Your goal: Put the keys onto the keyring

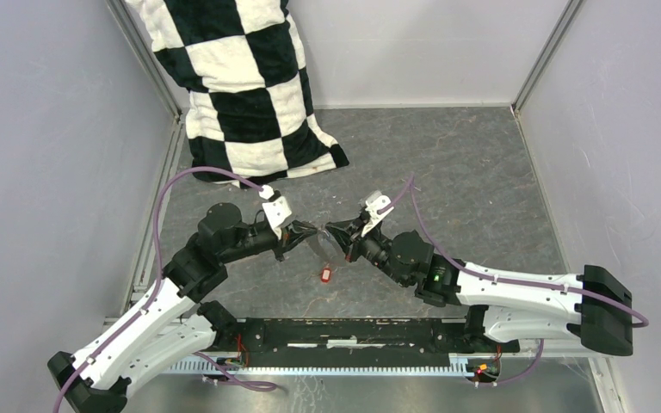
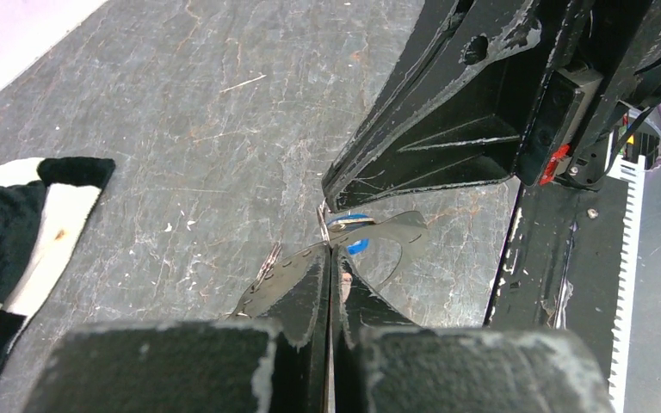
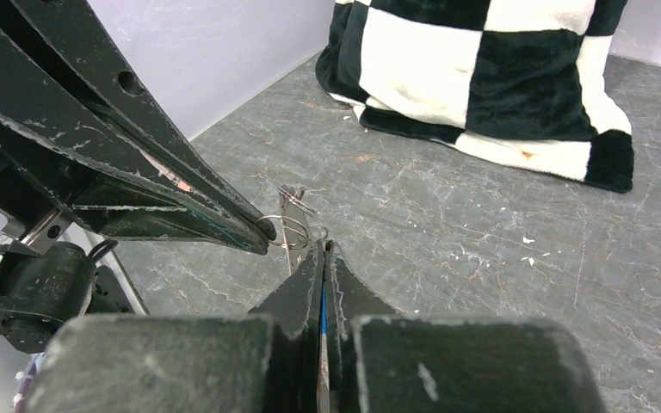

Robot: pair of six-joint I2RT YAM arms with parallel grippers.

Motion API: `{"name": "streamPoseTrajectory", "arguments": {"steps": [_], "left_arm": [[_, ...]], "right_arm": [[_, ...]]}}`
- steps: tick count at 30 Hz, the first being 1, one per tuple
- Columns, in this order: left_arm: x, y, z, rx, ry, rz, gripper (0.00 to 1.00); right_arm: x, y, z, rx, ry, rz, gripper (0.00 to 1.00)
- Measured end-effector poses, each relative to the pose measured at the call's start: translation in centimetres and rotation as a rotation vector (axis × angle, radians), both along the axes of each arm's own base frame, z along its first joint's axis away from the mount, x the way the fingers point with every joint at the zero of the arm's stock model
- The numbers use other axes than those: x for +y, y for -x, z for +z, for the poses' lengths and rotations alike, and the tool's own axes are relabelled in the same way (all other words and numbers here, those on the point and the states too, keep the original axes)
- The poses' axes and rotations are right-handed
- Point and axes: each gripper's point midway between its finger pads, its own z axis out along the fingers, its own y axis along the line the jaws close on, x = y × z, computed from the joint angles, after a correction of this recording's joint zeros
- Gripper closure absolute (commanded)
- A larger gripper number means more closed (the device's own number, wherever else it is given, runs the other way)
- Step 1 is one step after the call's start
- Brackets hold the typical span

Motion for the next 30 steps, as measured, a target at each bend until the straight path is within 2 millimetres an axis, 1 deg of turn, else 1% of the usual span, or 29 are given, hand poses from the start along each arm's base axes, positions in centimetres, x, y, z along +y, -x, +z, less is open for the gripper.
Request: {"name": "streamPoseTrajectory", "arguments": {"steps": [5, 10, 12, 20, 21, 22, 23, 24, 26, 27, 28, 30], "left_arm": [[-0.2, -0.1, 0.6, -0.034, 0.011, -0.011, 0.98], [-0.5, -0.2, 1.7, -0.092, 0.031, -0.035, 0.98], [-0.5, -0.2, 1.8, -0.104, 0.03, -0.037, 0.98], [-0.4, -0.3, 1.5, -0.119, 0.007, -0.041, 0.98], [-0.3, -0.3, 1.3, -0.117, -0.004, -0.041, 0.94], [-0.2, -0.3, 0.9, -0.115, -0.019, -0.037, 0.88], [0.0, -0.4, 0.5, -0.112, -0.039, -0.029, 0.72], [0.3, -0.6, 0.1, -0.112, -0.058, -0.016, 0.65], [1.1, -1.3, -1.0, -0.11, -0.109, 0.032, 0.62], [1.6, -1.8, -1.8, -0.101, -0.138, 0.064, 0.57], [2.2, -2.4, -2.8, -0.084, -0.174, 0.102, 0.49], [3.2, -3.3, -4.2, -0.052, -0.223, 0.151, 0.4]], "right_arm": [[-0.2, 0.2, 0.0, 0.002, -0.015, 0.006, 1.0], [-1.0, 0.6, -0.4, 0.001, -0.027, 0.012, 0.98], [-1.1, 0.7, -0.3, -0.003, -0.037, 0.019, 1.0], [-1.7, 1.2, 0.7, -0.018, -0.074, 0.032, 1.0], [-1.9, 1.1, 0.6, -0.019, -0.075, 0.028, 1.0], [-2.0, 1.1, 0.5, -0.018, -0.073, 0.027, 1.0], [-2.2, 1.1, 0.4, -0.017, -0.07, 0.021, 1.0], [-2.3, 1.0, 0.2, -0.015, -0.066, 0.014, 1.0], [-2.7, 0.7, -0.2, -0.011, -0.05, -0.009, 1.0], [-2.9, 0.4, -0.5, -0.008, -0.034, -0.025, 1.0], [-3.3, 0.1, -1.1, -0.002, -0.012, -0.047, 1.0], [-4.0, -0.7, -2.0, 0.009, 0.025, -0.084, 1.0]]}}
